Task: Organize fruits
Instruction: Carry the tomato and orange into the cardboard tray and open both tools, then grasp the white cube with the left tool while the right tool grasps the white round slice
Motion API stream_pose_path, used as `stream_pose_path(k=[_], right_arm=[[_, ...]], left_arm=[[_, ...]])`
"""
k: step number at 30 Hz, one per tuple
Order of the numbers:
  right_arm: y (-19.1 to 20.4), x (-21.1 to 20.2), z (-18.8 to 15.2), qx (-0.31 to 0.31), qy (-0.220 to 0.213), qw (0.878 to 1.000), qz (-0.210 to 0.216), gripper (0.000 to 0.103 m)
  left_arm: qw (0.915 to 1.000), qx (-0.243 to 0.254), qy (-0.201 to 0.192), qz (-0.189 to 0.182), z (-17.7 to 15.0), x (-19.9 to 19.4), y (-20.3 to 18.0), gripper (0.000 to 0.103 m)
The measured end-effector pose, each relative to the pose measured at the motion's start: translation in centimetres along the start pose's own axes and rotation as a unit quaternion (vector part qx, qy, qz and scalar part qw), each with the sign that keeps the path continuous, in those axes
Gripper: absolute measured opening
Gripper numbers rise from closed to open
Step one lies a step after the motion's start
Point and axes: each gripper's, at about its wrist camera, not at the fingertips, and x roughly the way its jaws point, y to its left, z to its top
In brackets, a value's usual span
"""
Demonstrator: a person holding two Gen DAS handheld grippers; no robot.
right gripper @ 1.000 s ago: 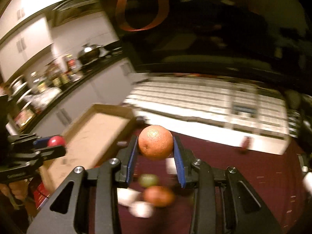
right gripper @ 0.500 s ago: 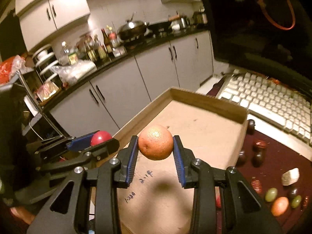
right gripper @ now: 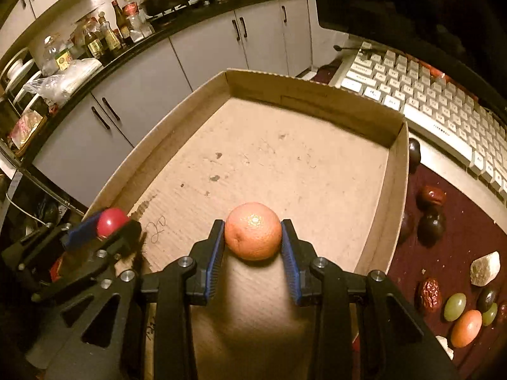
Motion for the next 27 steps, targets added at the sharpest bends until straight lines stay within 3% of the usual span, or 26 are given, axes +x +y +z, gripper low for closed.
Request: stream_pose_path(k=[2,6,9,11,15,17,22,24,27], right_arm=[[0.1,0.0,0.1,0.000,0.012,1.000,-0.002,0.039],[-0.3,-1.2,0.2,-0.005,0.025,1.000,-0.002,0.041],[-1.6,-4.5,0.3,0.001,-0.009,1.000,0.022,0.041],[-3.8,-8.5,-0.2,0.003,-0.058,0.997,0.041,0.041],[-10.6,-16.0,-3.4,0.026,-0.152,0.988,0.006,0.049],[-14.2,-18.4,-5.5,0.059,-0.173,0.983,-0.011,0.052],[-18.6,-20.5,-11.5,0.088,-0.168,0.981,-0.041,0.052],[-18.8,-20.1,-13.3,0.083,-0.155,0.983,-0.043,0.052],[-18.9,-18.7,-14.5,0.069,-0.135,0.988,-0.027,0.052]], left_arm=[[1.0000,0.007,0.002,-0.003,0.0,-0.1,-0.3,0.048],[0.9998,0.008,-0.015,-0.003,-0.1,-1.5,-0.3,0.056],[0.9981,0.009,-0.061,0.003,-0.1,-4.1,0.0,0.066],[0.9953,0.020,-0.095,-0.005,-0.3,-6.2,-0.2,0.073],[0.9850,0.059,-0.157,-0.039,-1.3,-9.7,-2.0,0.079],[0.9794,0.076,-0.172,-0.072,-1.8,-10.7,-3.6,0.079],[0.9613,0.137,-0.177,-0.161,-3.8,-12.3,-8.4,0.079],[0.9539,0.171,-0.171,-0.178,-4.8,-12.4,-10.1,0.079],[0.9492,0.197,-0.150,-0.194,-5.8,-12.2,-11.2,0.079]])
